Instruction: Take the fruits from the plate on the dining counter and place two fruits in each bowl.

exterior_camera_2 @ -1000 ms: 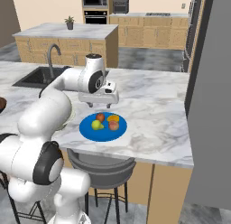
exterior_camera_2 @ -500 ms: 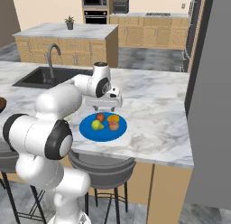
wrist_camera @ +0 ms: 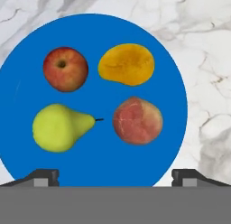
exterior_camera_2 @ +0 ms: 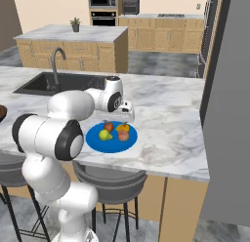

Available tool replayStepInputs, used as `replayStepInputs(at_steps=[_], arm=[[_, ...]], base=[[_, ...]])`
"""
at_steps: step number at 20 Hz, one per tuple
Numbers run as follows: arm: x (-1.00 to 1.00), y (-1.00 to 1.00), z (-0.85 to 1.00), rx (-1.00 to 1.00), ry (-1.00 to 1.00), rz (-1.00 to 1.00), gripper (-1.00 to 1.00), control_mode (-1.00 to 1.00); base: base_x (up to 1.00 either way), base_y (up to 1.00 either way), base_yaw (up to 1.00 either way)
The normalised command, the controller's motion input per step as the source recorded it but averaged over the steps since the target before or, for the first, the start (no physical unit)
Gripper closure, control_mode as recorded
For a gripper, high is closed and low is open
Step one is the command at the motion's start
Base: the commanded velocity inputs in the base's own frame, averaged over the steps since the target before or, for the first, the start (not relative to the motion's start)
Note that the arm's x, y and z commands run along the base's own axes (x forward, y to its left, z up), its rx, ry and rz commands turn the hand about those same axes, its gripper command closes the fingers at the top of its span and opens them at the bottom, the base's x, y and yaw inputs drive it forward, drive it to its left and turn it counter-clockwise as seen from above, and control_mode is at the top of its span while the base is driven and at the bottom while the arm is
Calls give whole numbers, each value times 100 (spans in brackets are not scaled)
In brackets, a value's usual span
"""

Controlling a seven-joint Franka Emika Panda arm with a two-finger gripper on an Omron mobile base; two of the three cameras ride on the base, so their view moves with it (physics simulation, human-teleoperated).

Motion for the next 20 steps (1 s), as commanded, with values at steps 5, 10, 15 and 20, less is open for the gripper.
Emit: replayStepInputs(at_steps=[5,10,15,20], arm=[[15,-23,-34,0,0,0,-100,-100],[8,-13,-18,0,0,-3,-100,-100],[11,-1,-10,0,0,0,-100,-100],[11,0,-27,0,0,0,-100,-100]], base=[[0,0,0],[0,0,0],[0,0,0],[0,0,0]])
